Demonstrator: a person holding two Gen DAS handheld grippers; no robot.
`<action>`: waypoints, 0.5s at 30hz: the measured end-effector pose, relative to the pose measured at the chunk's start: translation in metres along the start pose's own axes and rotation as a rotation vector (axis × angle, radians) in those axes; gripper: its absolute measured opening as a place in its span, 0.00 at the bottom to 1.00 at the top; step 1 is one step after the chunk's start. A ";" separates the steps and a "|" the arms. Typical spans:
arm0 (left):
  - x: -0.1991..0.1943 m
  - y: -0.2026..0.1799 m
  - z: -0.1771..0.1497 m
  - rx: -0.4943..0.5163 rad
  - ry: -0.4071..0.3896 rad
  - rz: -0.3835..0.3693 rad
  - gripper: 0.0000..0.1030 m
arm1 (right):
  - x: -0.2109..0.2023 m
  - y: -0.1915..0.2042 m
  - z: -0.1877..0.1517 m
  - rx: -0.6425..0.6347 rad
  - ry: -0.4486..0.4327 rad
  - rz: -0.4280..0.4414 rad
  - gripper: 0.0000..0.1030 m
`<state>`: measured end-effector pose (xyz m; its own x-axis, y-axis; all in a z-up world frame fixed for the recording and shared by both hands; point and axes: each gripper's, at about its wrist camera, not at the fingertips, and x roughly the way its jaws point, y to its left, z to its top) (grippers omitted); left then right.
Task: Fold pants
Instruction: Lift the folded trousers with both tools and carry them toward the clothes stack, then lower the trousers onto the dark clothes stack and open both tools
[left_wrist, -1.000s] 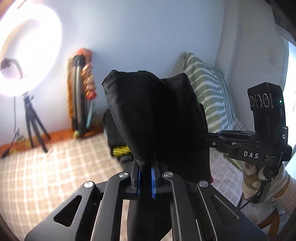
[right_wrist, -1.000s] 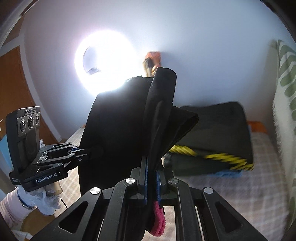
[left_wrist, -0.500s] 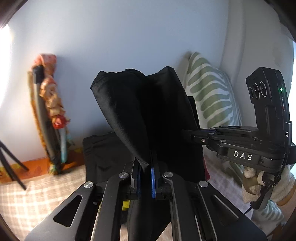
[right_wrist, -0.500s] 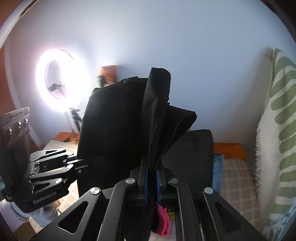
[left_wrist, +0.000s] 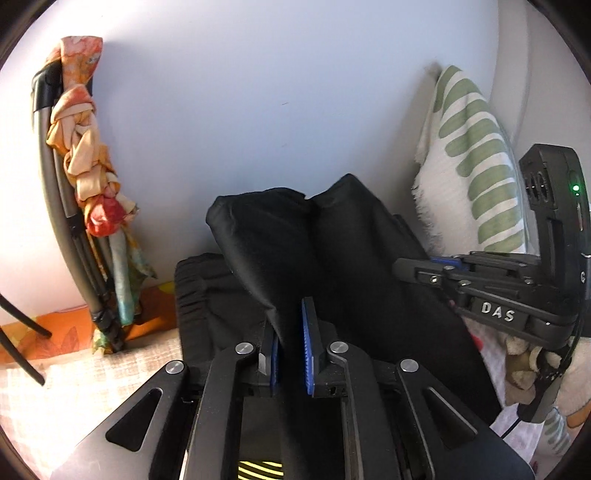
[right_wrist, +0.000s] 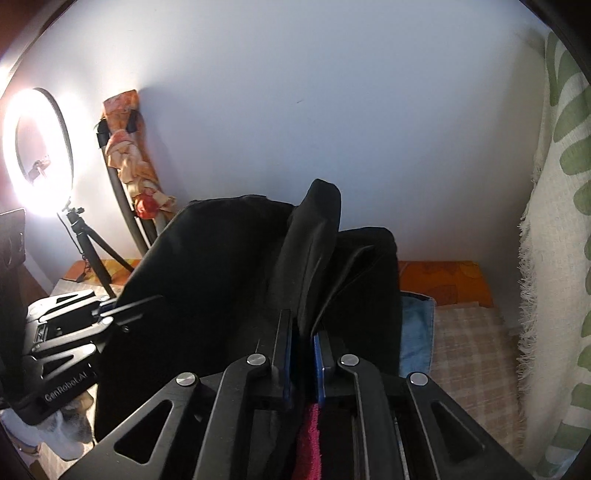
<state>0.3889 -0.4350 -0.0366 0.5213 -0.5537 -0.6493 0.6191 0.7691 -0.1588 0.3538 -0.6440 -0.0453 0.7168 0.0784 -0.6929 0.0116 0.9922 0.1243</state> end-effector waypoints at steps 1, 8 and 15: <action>0.001 0.001 0.000 0.004 0.012 0.019 0.16 | 0.000 0.000 0.000 0.000 0.002 -0.007 0.12; -0.004 0.011 -0.008 -0.012 0.038 0.078 0.31 | -0.010 0.003 0.002 0.006 0.004 -0.132 0.41; -0.043 -0.004 -0.002 -0.015 -0.018 0.064 0.60 | -0.045 0.011 -0.002 0.013 -0.056 -0.154 0.70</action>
<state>0.3633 -0.4137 -0.0098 0.5701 -0.5086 -0.6452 0.5752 0.8079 -0.1286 0.3202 -0.6361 -0.0143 0.7438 -0.0806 -0.6635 0.1334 0.9906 0.0292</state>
